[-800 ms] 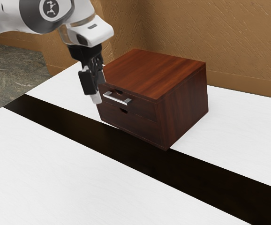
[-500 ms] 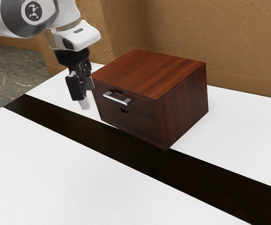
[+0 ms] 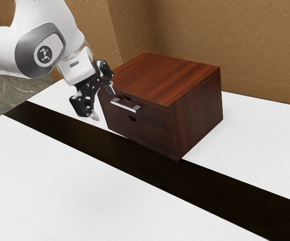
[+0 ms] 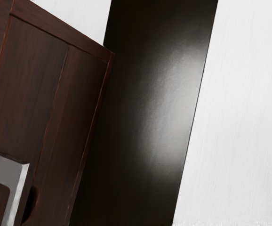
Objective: Pull the drawer handle with one arm to open the drawer
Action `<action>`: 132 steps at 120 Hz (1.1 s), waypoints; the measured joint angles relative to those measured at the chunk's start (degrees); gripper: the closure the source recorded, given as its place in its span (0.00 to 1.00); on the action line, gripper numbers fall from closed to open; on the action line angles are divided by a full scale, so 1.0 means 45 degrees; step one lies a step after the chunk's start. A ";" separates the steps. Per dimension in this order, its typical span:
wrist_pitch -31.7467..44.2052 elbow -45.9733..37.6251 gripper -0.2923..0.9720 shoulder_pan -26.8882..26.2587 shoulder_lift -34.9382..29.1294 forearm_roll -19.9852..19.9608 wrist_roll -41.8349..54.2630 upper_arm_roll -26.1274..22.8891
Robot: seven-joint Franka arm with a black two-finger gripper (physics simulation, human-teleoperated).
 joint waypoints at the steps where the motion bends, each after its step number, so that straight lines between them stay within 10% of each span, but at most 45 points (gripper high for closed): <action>1: 0.0060 0.0029 0.23 0.0021 0.0053 0.0001 0.0103 0.0003; 132: 0.4878 -0.0270 0.57 0.1486 0.2562 -0.3654 0.8861 0.0081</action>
